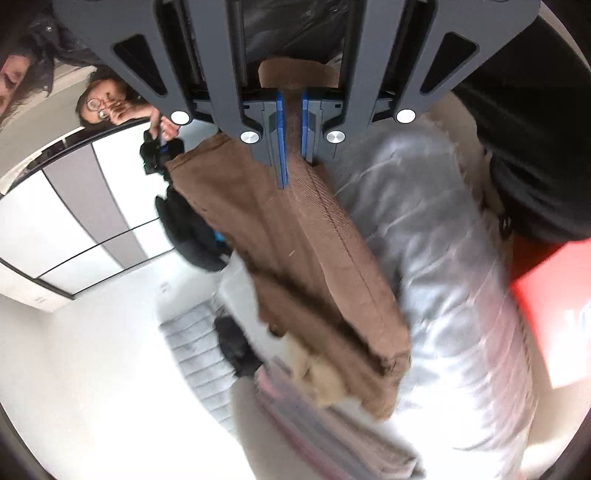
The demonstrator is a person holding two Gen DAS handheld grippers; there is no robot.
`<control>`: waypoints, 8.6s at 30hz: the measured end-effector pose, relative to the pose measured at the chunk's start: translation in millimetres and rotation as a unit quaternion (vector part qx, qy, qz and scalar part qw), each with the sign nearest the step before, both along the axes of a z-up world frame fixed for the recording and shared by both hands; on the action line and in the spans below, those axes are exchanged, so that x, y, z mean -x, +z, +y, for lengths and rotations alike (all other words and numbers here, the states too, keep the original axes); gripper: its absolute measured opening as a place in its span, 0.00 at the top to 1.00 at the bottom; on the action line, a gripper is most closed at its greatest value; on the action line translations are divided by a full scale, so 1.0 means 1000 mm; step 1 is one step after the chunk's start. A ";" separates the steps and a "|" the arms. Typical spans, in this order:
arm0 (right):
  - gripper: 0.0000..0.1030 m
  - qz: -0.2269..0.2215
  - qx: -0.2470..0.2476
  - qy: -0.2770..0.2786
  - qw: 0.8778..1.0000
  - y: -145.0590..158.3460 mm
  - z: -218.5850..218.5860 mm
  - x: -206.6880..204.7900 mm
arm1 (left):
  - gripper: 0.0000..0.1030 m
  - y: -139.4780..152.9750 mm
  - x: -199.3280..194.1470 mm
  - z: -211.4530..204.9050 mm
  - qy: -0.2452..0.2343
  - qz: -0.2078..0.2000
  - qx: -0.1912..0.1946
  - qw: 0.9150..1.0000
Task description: Fold large clothes
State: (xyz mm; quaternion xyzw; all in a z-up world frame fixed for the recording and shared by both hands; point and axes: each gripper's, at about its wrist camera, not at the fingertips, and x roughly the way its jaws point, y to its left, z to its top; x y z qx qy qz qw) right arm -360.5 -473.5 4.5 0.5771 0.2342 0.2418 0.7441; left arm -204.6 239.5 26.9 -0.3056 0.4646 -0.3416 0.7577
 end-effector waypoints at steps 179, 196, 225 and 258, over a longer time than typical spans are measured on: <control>0.81 0.057 0.390 0.085 0.915 0.031 0.030 -0.325 | 0.78 -0.037 -0.257 -0.040 0.015 -0.055 -0.292 0.955; 0.36 0.059 0.323 -0.008 0.945 0.009 -0.004 -0.290 | 0.43 -0.001 -0.234 -0.036 0.114 -0.159 -0.221 0.955; 0.23 0.182 0.030 0.001 0.983 -0.109 0.013 -0.275 | 0.13 -0.087 -0.170 0.009 0.169 0.062 -0.060 0.982; 0.88 0.077 0.154 -0.016 0.985 0.008 0.040 -0.275 | 0.87 -0.043 -0.209 -0.046 0.166 0.020 -0.038 0.985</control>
